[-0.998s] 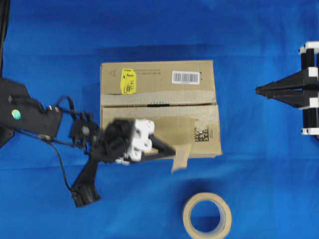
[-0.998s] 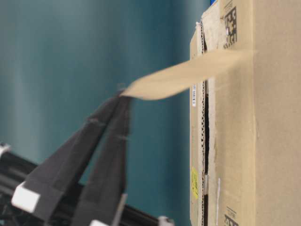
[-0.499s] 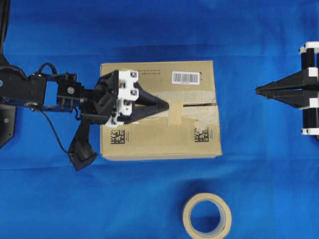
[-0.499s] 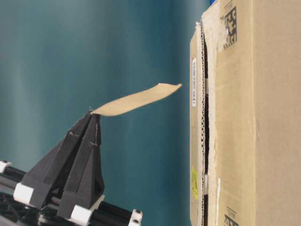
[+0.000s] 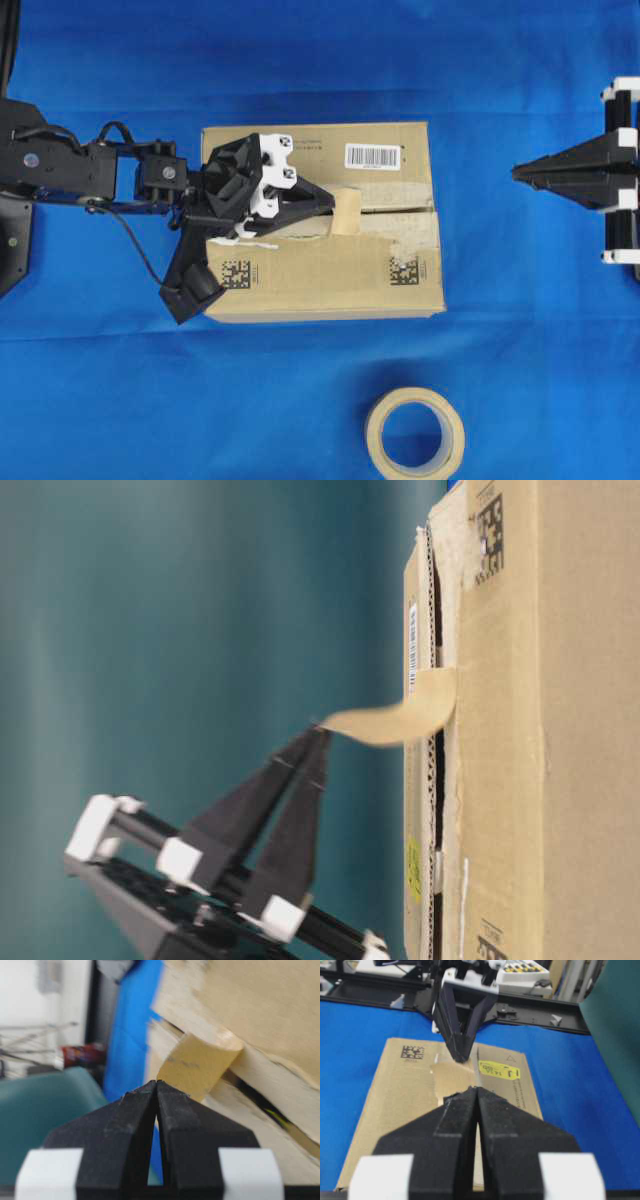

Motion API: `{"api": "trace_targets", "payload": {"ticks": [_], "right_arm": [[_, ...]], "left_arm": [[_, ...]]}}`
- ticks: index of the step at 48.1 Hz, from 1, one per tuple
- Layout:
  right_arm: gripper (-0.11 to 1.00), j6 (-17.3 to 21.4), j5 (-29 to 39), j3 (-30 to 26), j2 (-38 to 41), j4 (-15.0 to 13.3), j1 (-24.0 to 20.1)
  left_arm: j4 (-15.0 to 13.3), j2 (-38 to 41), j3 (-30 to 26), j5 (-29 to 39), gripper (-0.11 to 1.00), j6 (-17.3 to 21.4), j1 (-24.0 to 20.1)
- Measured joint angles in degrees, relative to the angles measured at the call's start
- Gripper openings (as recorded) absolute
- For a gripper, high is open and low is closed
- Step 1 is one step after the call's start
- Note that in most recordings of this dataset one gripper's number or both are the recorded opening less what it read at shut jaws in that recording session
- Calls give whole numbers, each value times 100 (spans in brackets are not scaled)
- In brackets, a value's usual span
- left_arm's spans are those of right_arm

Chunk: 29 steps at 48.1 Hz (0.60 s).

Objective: Apply tape along the seams of the closed cardboard box to seal it securely.
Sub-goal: 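Carry the tape strip up and press it onto the box seam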

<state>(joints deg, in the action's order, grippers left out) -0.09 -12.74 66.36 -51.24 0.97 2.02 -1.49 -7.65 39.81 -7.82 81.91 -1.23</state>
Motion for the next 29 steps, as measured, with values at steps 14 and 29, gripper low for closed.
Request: {"api": "trace_targets", "payload": {"ticks": [14, 29], "right_arm": [[1, 0, 0, -9, 62, 9, 70], [1, 0, 0, 0, 123, 9, 79]], "left_arm": [[0, 0, 105, 475, 0, -105, -62], [9, 0, 105, 905, 0, -114, -176]]}}
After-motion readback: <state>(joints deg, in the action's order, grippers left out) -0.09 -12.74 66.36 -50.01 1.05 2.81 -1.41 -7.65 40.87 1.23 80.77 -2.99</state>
